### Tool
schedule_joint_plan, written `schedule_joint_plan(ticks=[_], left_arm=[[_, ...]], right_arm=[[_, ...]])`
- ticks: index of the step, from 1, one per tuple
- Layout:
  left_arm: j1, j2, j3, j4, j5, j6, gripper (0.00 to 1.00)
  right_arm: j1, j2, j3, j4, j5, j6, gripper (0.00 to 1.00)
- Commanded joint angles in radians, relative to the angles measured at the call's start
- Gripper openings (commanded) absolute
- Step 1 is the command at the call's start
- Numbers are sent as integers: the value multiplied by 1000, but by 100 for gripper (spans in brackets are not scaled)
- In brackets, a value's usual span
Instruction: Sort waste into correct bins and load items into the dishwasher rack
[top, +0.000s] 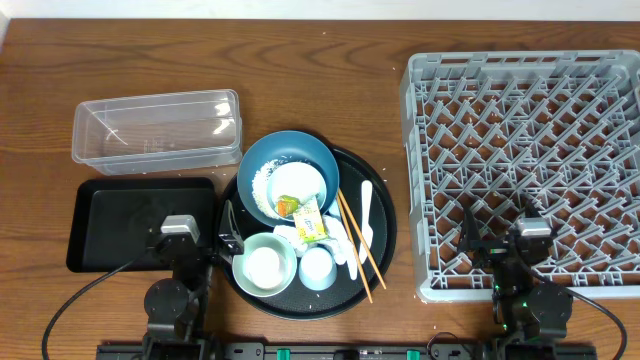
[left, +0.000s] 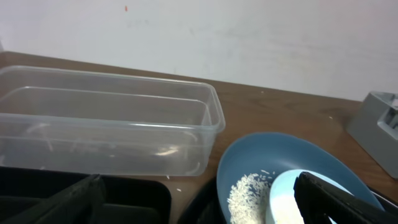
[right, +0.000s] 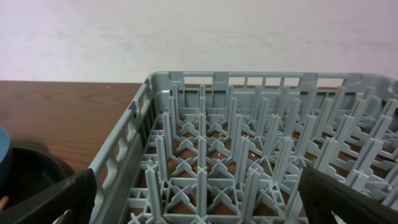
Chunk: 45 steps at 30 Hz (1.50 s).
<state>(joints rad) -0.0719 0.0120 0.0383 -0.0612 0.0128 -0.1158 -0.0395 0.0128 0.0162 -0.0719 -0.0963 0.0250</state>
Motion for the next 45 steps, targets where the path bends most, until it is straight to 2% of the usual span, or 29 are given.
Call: schedule_joint_plan(ticks=[1, 7, 12, 17, 26, 31, 36, 41, 45], left_arm=[[6, 25, 49, -47, 3, -21, 98], [6, 175, 196, -169, 6, -20, 98], [6, 372, 361, -249, 8, -20, 98], [6, 593, 576, -396, 116, -20, 98], [6, 1006, 1034, -856, 137, -20, 98], [6, 1187, 1240, -1123, 155, -18, 98], [6, 1259, 1252, -1180, 160, -17, 98], [6, 1291, 1249, -1149, 176, -28, 98], [3, 1308, 1248, -1080, 355, -29, 98]], right_arm=[[10, 8, 53, -5, 18, 24, 99], [10, 96, 164, -105, 18, 34, 99], [10, 256, 302, -157, 18, 33, 99], [10, 455, 496, -289, 13, 33, 99], [10, 809, 911, -691, 15, 33, 99], [10, 918, 1033, -784, 19, -8, 99], [10, 948, 1036, -790, 11, 10, 99], [10, 948, 1036, -804, -14, 30, 99], [10, 949, 1036, -804, -16, 39, 99]])
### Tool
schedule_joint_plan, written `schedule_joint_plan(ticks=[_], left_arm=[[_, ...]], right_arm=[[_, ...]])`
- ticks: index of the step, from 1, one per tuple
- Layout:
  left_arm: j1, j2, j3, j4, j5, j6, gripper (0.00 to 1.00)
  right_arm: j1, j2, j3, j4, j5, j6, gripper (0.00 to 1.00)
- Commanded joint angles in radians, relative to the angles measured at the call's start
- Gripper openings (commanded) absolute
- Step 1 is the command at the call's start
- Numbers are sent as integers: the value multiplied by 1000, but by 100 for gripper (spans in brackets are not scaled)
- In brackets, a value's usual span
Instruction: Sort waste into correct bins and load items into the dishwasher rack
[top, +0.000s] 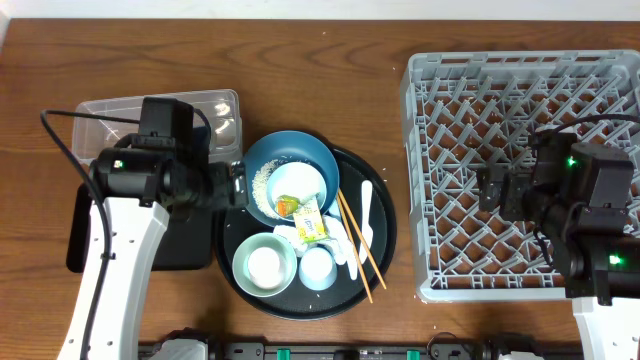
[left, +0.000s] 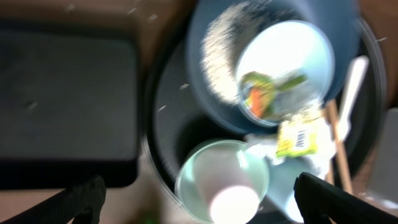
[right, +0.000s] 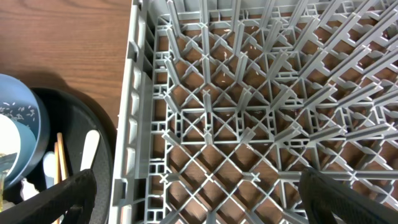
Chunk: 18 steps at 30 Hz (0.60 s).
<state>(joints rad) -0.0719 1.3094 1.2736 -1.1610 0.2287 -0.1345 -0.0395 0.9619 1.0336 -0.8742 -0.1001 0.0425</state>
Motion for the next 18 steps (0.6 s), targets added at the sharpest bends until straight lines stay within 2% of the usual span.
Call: schedule_joint_plan(ticks=[1, 10, 18], left_arm=[[-2, 15, 11, 35, 170, -10, 98], [-145, 125, 4, 71, 178, -10, 98], [-256, 297, 3, 13, 143, -9, 98]], right_arm=[[10, 0, 19, -2, -13, 35, 99], [10, 0, 19, -5, -13, 59, 99], [10, 0, 19, -13, -12, 65, 99]])
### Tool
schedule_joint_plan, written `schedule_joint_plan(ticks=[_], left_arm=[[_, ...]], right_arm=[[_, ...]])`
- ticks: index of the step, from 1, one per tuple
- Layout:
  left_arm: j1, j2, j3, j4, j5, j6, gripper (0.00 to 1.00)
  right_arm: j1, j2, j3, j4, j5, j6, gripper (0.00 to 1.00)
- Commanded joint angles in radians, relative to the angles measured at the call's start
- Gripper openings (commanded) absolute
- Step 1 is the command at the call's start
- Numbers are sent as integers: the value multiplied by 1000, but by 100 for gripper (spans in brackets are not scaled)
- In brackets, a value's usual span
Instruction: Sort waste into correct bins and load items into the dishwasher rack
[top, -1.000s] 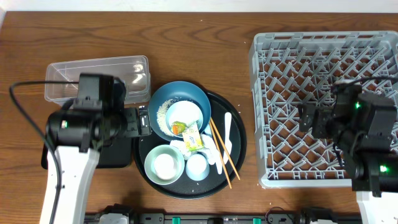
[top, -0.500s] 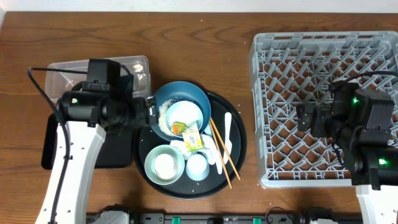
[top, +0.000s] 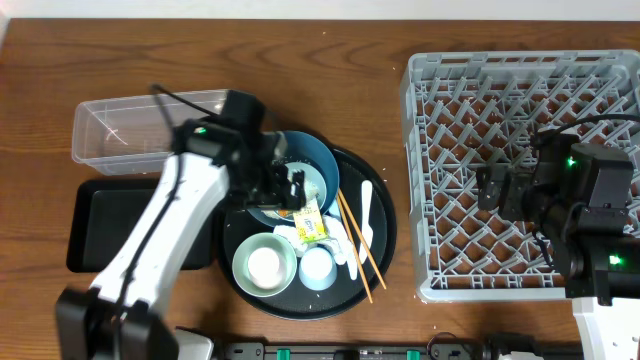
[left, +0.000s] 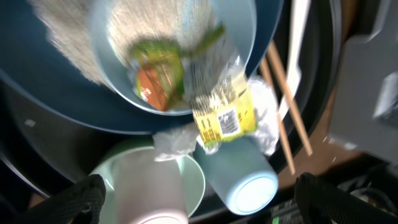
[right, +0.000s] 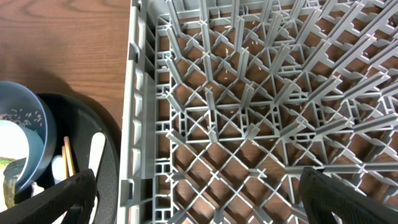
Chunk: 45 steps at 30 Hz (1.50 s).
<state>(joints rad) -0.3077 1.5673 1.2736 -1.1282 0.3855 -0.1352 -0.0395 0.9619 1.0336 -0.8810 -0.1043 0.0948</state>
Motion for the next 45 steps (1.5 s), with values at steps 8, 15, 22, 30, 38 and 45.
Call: schedule_joint_plan(ticks=[8, 15, 22, 30, 38, 45], left_arm=[[-38, 154, -1, -95, -114, -9, 93], [-39, 165, -22, -40, -114, -9, 82], [-56, 165, -84, 14, -113, -9, 81], [-91, 165, -122, 64, -113, -9, 66], [-127, 165, -124, 88, -114, -9, 43], [-125, 164, -106, 70, -170, -9, 6]], right_arm=[[10, 0, 18, -13, -8, 13, 99], [10, 0, 18, -16, -7, 13, 99], [10, 0, 18, -18, 0, 13, 99], [10, 0, 18, -16, 0, 13, 99], [10, 0, 18, -27, 0, 13, 99], [10, 0, 18, -29, 0, 13, 99]])
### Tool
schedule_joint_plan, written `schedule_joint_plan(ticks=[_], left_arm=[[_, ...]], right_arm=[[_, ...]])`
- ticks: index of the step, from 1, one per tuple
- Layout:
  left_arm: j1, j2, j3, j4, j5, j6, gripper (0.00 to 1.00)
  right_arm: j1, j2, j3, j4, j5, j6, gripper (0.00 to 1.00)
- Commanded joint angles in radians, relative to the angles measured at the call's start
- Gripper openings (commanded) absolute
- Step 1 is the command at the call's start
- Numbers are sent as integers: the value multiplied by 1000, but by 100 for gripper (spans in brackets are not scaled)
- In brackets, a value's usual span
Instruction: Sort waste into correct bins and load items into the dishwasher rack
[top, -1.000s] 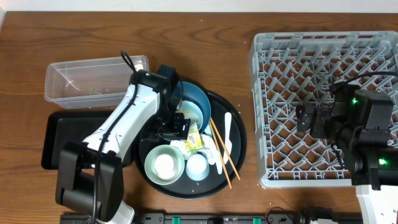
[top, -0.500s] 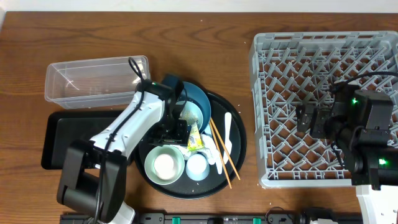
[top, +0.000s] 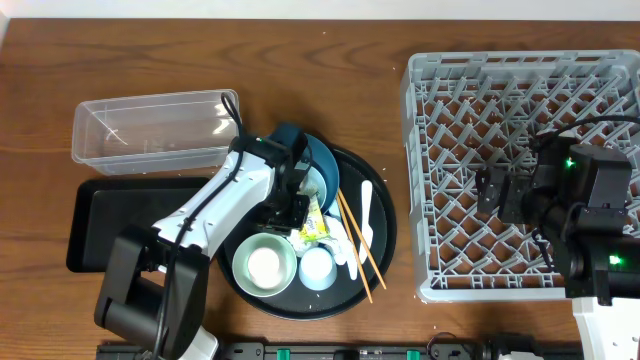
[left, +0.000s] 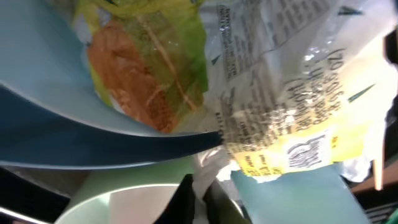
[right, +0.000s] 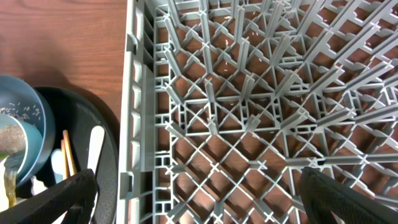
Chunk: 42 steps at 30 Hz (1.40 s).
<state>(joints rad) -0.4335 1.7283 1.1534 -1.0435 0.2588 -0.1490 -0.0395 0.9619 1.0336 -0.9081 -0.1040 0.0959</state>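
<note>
On the round black tray (top: 385, 225), a blue plate (top: 322, 158) holds a small pale bowl with orange and green food scraps (left: 149, 81). A clear wrapper with a yellow label (left: 292, 106) lies half over that bowl. My left gripper (left: 202, 199) is down on the tray (top: 296, 207), shut on the wrapper's whitish lower edge. A green bowl (top: 265, 262), a light blue cup (top: 316, 267), chopsticks (top: 355, 240) and a white spoon (top: 365, 210) share the tray. My right gripper (right: 198, 186) hangs open above the grey dishwasher rack (top: 530, 160).
A clear plastic bin (top: 155, 130) stands at the back left. In front of it lies a flat black rectangular tray (top: 110, 225). The rack's left wall (right: 127, 124) stands close to the round tray's right rim.
My left gripper was open above the blue plate. Now it is lower, at the plate's near edge, and shut on the wrapper's edge. The right gripper has hardly shifted over the rack.
Both arms were first folded at the table's front edge. Then they were raised, the left over the two black trays, the right over the rack. The left then hung open over the blue plate, and now pinches the wrapper.
</note>
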Motion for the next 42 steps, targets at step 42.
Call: schedule_joint_plan(ticks=[42], left_arm=[[403, -280, 223, 169, -226, 5, 6]], right_arm=[[10, 0, 18, -5, 3, 12, 99]])
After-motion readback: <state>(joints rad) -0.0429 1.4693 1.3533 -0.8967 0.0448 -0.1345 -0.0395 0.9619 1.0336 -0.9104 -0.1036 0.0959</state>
